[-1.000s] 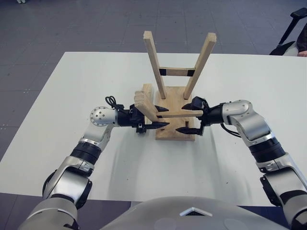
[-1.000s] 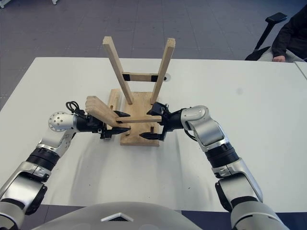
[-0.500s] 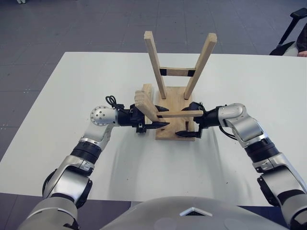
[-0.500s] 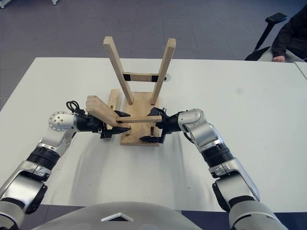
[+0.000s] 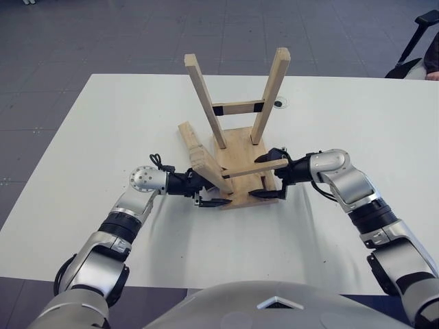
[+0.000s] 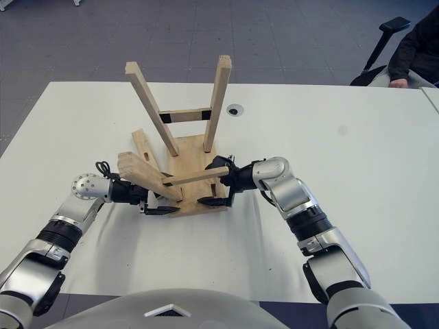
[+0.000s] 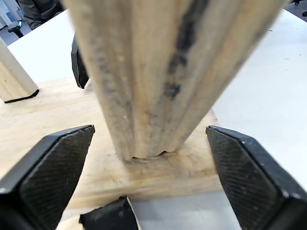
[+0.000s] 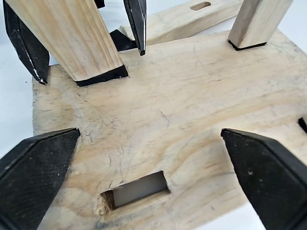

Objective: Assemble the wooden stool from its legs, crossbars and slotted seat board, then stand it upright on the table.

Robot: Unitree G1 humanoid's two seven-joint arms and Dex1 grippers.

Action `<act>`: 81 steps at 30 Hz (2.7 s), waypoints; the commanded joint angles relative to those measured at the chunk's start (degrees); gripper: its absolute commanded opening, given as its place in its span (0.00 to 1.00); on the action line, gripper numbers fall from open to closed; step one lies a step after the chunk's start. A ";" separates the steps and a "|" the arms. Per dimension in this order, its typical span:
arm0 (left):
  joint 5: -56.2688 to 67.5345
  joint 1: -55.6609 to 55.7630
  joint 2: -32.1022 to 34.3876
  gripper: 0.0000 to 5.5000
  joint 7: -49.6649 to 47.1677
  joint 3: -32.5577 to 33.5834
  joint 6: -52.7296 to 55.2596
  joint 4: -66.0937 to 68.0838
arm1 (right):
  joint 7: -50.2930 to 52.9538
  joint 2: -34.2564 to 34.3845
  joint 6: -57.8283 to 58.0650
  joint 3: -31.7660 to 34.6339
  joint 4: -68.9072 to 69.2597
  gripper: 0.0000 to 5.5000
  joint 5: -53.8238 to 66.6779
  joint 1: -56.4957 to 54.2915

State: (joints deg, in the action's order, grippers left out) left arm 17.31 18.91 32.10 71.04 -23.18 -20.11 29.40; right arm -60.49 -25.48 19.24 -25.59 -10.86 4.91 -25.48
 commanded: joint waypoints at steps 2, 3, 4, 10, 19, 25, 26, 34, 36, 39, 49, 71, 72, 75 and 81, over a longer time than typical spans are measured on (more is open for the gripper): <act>-1.57 0.14 3.13 0.78 3.35 2.38 5.04 -4.70 | 2.72 -1.14 2.44 -1.14 -1.48 1.00 -3.37 3.60; -1.24 -0.36 3.94 0.78 4.11 2.86 6.18 -6.64 | 3.33 -1.18 2.58 -0.85 -1.53 1.00 -3.47 3.89; -0.69 -1.32 4.92 0.78 4.52 3.64 7.44 -9.34 | 3.92 -1.18 2.72 -0.47 -1.70 1.00 -3.51 4.06; 4.58 -5.92 10.66 0.78 1.89 10.30 22.52 -28.11 | 6.83 -1.48 3.79 1.97 -1.02 1.00 -3.00 6.14; 13.24 -8.02 19.77 0.78 -7.97 30.64 44.83 -40.23 | 9.05 -1.67 4.26 3.43 0.07 1.00 -2.52 8.35; 25.23 5.40 11.86 0.64 -32.93 41.50 60.75 -49.68 | 10.24 -1.56 3.99 3.57 -0.09 1.00 -2.56 8.98; 29.00 7.85 8.74 0.60 -39.44 41.74 64.13 -52.95 | 10.35 -1.42 4.07 3.52 -0.02 1.00 -2.54 8.98; 60.75 15.23 -6.23 0.50 -78.96 36.47 77.33 -66.46 | 10.94 -1.45 4.08 3.18 -0.03 1.00 -2.40 8.95; 68.85 15.43 -5.48 0.50 -83.76 35.82 75.47 -66.11 | 11.13 -1.54 4.01 3.08 0.02 1.00 -2.32 9.01; 76.12 14.13 -3.59 0.50 -88.17 34.56 73.29 -65.63 | 11.29 -1.47 3.94 2.98 -0.13 1.00 -2.27 8.85; 75.57 10.57 -1.43 0.50 -87.60 28.14 67.92 -66.53 | 11.33 -1.50 3.69 3.03 -0.41 1.00 -2.28 8.65; 58.97 -14.00 -6.40 0.50 -59.09 20.14 56.09 -61.73 | 10.68 -1.98 3.15 2.46 -0.83 1.00 -2.29 7.62; 59.36 -13.07 -6.73 0.50 -58.73 21.28 55.32 -61.74 | 10.69 -2.10 3.07 2.46 -0.94 1.00 -2.30 7.61; 61.56 -9.65 -6.79 0.50 -58.51 23.76 54.63 -62.16 | 10.97 -2.16 3.15 2.45 -1.01 1.00 -2.36 7.66; 78.74 -0.31 -0.95 0.50 -58.75 28.65 56.82 -68.87 | 11.49 -2.03 3.17 2.59 -1.02 1.00 -2.39 7.86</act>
State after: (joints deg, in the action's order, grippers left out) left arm 90.46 15.75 28.00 12.02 3.49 35.42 -37.16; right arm -51.28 -25.17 19.98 -21.57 -8.55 7.38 -19.98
